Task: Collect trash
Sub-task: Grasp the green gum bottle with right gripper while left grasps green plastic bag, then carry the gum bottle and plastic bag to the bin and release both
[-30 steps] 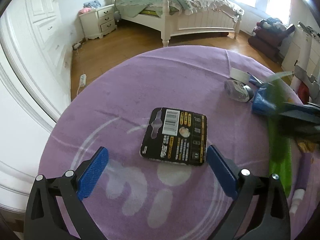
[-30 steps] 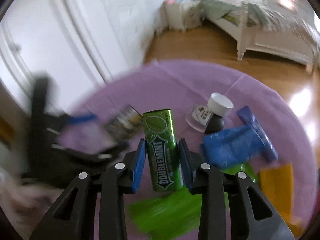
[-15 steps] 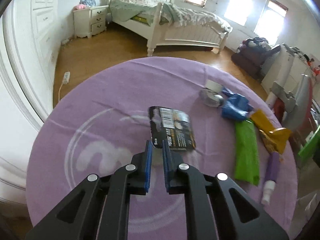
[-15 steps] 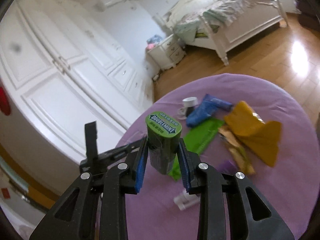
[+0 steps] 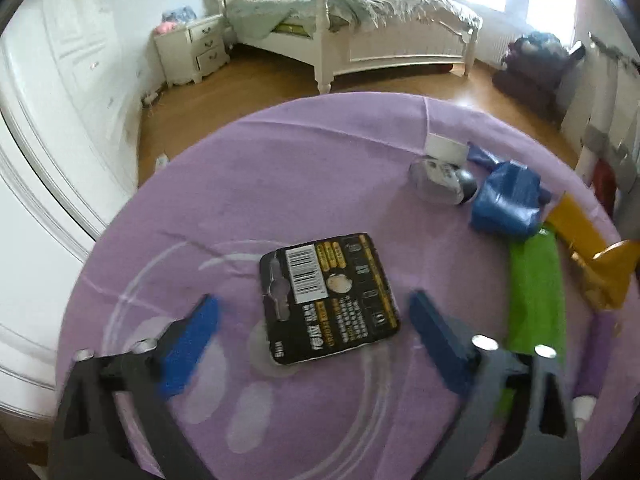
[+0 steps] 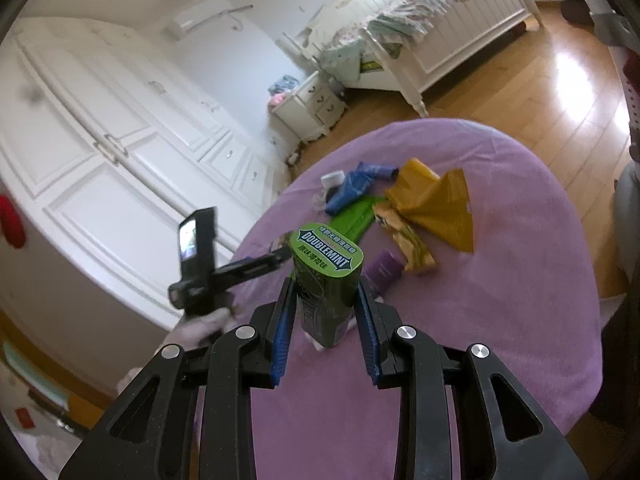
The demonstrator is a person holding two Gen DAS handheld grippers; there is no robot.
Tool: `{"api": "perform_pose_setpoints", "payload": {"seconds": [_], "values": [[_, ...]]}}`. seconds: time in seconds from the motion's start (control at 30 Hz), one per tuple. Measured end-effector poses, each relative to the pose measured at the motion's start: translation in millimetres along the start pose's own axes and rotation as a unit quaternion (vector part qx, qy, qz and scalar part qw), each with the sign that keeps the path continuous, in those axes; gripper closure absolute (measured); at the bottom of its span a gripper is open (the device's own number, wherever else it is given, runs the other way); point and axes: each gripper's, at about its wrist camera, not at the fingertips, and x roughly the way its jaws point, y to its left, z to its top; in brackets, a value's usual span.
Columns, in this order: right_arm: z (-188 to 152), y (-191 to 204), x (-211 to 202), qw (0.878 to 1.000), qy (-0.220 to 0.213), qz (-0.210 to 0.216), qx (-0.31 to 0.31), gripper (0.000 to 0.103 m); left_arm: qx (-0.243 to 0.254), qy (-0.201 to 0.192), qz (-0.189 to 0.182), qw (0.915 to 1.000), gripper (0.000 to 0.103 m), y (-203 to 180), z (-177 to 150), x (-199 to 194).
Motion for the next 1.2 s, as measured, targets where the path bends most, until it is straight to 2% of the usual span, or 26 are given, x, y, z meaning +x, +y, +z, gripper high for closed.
{"api": "perform_pose_setpoints", "payload": {"seconds": [0.03, 0.13, 0.17, 0.2, 0.23, 0.27, 0.4, 0.47, 0.5, 0.57, 0.6, 0.73, 0.83, 0.93, 0.97, 1.0, 1.07, 1.1, 1.17, 1.2], "values": [[-1.7, -0.3, -1.1, 1.0, 0.0, 0.0, -0.001, 0.073, -0.001, -0.005, 0.005, 1.0, 0.038, 0.6, 1.7, -1.7], [-2.9, -0.6, -1.1, 1.0, -0.001, 0.0, -0.001, 0.073, -0.005, -0.006, 0.002, 1.0, 0.041, 7.0, 1.5, -4.8], [-3.1, -0.8, -1.4, 1.0, -0.003, 0.001, -0.001, 0.073, -0.006, -0.009, -0.001, 0.9999, 0.067, 9.1, 0.2, -6.4], [-3.5, -1.6, -2.9, 1.0, -0.007, 0.002, 0.0, 0.073, -0.017, -0.016, -0.017, 0.9996, 0.085, 14.8, -3.1, -12.1], [-2.0, -4.1, -4.7, 1.0, -0.009, 0.002, 0.001, 0.073, -0.03, -0.011, -0.043, 0.9986, 0.097, 20.5, -5.1, -16.5], [-2.0, -6.2, -7.5, 1.0, -0.013, 0.002, 0.003, 0.073, -0.051, -0.011, -0.08, 0.9954, 0.097, 26.5, -8.8, -22.2], [-2.5, -18.7, -18.2, 1.0, -0.025, -0.007, 0.016, 0.073, -0.03, -0.031, -0.083, 0.9956, 0.096, 16.1, -9.8, -39.2], [-4.9, -28.5, -24.7, 0.999, -0.028, -0.011, 0.027, 0.073, -0.02, -0.032, -0.068, 0.997, 0.091, 7.8, -4.6, -35.4], [-4.8, -29.6, -26.1, 0.999, -0.029, -0.012, 0.03, 0.073, -0.013, -0.026, -0.052, 0.9982, 0.086, 4.5, -1.4, -30.6], [-8.1, -33.5, -31.5, 0.999, -0.029, -0.013, 0.034, 0.073, -0.003, -0.008, -0.027, 0.9996, 0.038, -5.0, 7.2, -17.0], [-11.0, -33.9, -34.4, 0.999, -0.029, -0.014, 0.033, 0.073, -0.003, -0.011, -0.03, 0.9995, 0.03, -9.9, 11.1, -16.0], [-20.1, -38.8, -42.2, 0.999, -0.024, -0.024, 0.032, 0.073, 0.022, -0.036, -0.087, 0.9953, 0.025, -43.5, 9.0, -32.2], [-23.5, -47.3, -45.1, 0.998, -0.022, -0.03, 0.041, 0.073, 0.077, -0.039, -0.097, 0.9915, 0.02, -83.7, 1.5, -34.5], [-23.6, -54.3, -48.2, 0.998, -0.024, -0.033, 0.048, 0.073, 0.137, -0.013, -0.062, 0.9885, 0.022, -117.3, -7.9, -17.3], [-23.7, -55.8, -50.1, 0.998, -0.026, -0.034, 0.049, 0.073, 0.141, -0.003, -0.063, 0.9879, 0.033, -121.4, -11.3, -12.7], [-24.0, -57.2, -51.9, 0.998, -0.028, -0.035, 0.05, 0.073, 0.127, -0.003, -0.088, 0.988, 0.039, -119.7, -11.1, -9.7], [-24.6, -59.0, -56.9, 0.998, -0.033, -0.038, 0.049, 0.073, 0.127, -0.006, -0.083, 0.9884, 0.059, -119.3, -8.2, -9.1], [-25.0, -60.9, -60.0, 0.997, -0.036, -0.039, 0.05, 0.073, 0.123, -0.006, -0.087, 0.9886, 0.062, -118.0, -8.0, -10.6], [-24.4, -63.3, -65.3, 0.997, -0.043, -0.041, 0.051, 0.073, 0.105, -0.011, -0.104, 0.9889, 0.08, -112.7, -10.0, -20.2], [-23.7, -65.1, -70.5, 0.996, -0.051, -0.042, 0.052, 0.073, 0.088, -0.01, -0.119, 0.9889, 0.081, -108.0, -9.7, -26.3]]}}
